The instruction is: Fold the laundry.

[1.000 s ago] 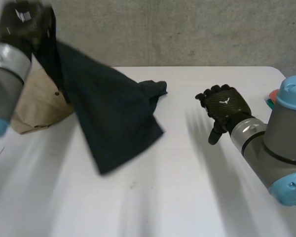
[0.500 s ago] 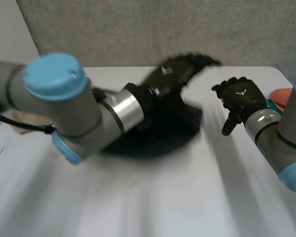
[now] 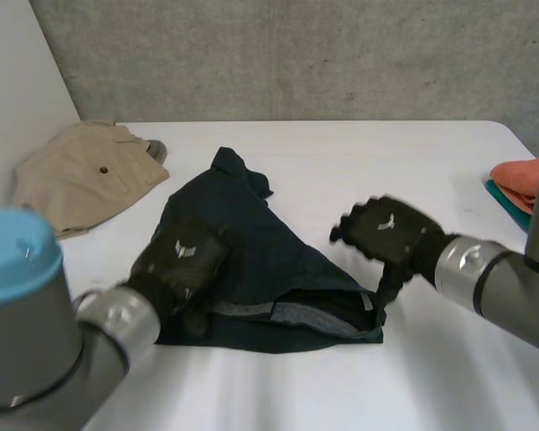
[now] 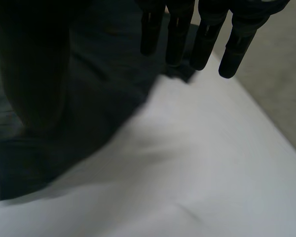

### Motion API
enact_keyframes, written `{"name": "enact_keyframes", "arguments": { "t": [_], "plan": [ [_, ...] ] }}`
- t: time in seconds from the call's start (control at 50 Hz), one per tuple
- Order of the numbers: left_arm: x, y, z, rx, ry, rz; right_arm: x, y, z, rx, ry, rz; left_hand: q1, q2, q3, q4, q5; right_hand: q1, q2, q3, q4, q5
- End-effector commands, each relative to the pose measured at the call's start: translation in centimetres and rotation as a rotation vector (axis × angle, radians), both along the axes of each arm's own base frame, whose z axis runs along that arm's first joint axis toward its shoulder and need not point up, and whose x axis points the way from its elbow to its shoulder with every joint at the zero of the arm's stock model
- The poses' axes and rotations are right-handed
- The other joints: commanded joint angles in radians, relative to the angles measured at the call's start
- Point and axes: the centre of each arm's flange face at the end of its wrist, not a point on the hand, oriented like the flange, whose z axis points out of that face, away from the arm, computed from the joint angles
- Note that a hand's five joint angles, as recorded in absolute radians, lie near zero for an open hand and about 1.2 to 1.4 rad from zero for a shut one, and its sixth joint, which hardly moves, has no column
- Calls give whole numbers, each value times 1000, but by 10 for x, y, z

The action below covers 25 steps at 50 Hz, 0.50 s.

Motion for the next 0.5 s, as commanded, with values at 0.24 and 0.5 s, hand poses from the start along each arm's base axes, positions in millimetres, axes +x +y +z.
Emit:
{"name": "enact_keyframes", "arguments": {
  "t": [0.24,0.5],
  "plan": [
    [47,-41,-5,-100,9,163,10,19,-39,-39,74,7,-61,-63,-62,-62,-65,-77,-61,-76,-77,-84],
    [42,-75,-27,-83,-25,142,10,18,-44,-44,83,-17,-61,-63,-62,-62,-65,-77,-61,-76,-77,-84]
  ]
}}
